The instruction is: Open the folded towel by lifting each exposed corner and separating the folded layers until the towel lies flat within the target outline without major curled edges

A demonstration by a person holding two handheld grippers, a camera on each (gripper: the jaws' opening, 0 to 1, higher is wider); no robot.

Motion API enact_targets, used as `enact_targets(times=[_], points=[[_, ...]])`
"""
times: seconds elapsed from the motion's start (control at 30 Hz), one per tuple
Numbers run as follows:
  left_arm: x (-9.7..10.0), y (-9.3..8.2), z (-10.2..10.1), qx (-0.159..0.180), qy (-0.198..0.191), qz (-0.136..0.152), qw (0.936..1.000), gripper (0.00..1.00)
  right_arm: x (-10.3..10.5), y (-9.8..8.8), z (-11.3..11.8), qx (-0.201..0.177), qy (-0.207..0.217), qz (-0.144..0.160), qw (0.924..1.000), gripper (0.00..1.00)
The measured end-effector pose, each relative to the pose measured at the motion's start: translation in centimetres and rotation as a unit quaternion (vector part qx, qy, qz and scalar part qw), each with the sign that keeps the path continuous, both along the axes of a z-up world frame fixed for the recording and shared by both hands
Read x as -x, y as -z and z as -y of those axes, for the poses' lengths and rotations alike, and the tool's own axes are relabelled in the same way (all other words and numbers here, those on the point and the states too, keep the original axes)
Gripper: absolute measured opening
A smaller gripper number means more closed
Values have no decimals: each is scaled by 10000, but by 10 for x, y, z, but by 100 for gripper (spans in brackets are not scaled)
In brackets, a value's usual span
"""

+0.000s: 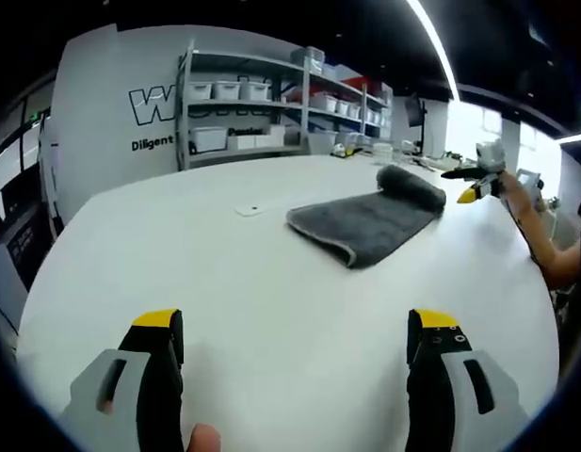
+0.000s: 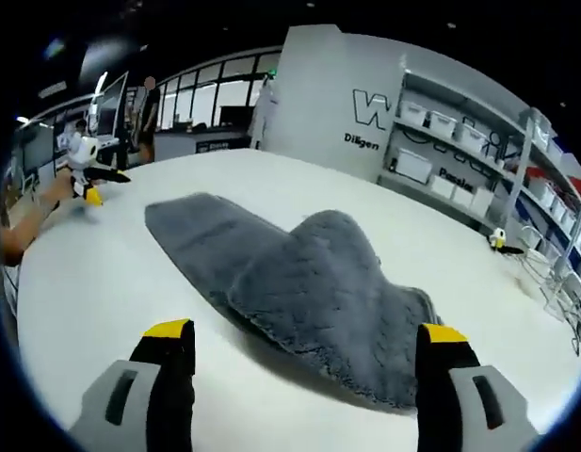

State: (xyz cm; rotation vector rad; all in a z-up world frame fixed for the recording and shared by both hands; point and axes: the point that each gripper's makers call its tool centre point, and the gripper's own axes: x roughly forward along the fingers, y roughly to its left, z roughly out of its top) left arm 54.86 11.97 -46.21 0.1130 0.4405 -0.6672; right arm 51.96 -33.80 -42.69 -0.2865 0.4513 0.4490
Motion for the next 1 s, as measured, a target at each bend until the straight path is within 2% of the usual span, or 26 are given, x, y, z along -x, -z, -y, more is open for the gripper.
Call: enact_targets(times=[0.1,0.2,0.27,0.3,0.33,0.43,0.5,0.6,0.7,0.83,0.93,1.0], points=[[0,0,3,245,-88,-91,9996,96,3,-5,-8,-93,-128,46,9999,99],[1,1,5,303,-43,-167,9994,97,5,-7,-12,-108,-205,98,9997,99],[1,-1,4,232,-60,-113,9996,97,8,-6,-14,102,-295,99,9995,99],[2,-1,3,134,-54,-79,9999,97,8,-3,-14,470,-385,111,9981,100],[2,-1,3,116,-70,-72,9999,97,10,-1,-16,535,-414,64,9977,100],[2,-2,3,109,-65,-46,9999,97,12,-5,-25,422,-534,129,9976,100],[2,-2,4,124,-65,-41,9999,97,18,-14,-37,215,-707,211,9970,100],[0,-3,8,129,-94,-25,9999,97,22,-22,-44,149,-778,324,9963,100],[-3,-6,17,266,-71,-38,9996,97,23,-27,-49,119,-813,432,9957,100],[-8,-15,28,343,-28,-16,9994,97,23,-26,-48,204,-802,400,9958,100],[-12,-21,36,321,-28,23,9995,97,24,-28,-48,161,-812,413,9957,100],[-14,-21,43,212,26,-56,9998,96,25,-28,-48,171,-836,406,9955,100]])
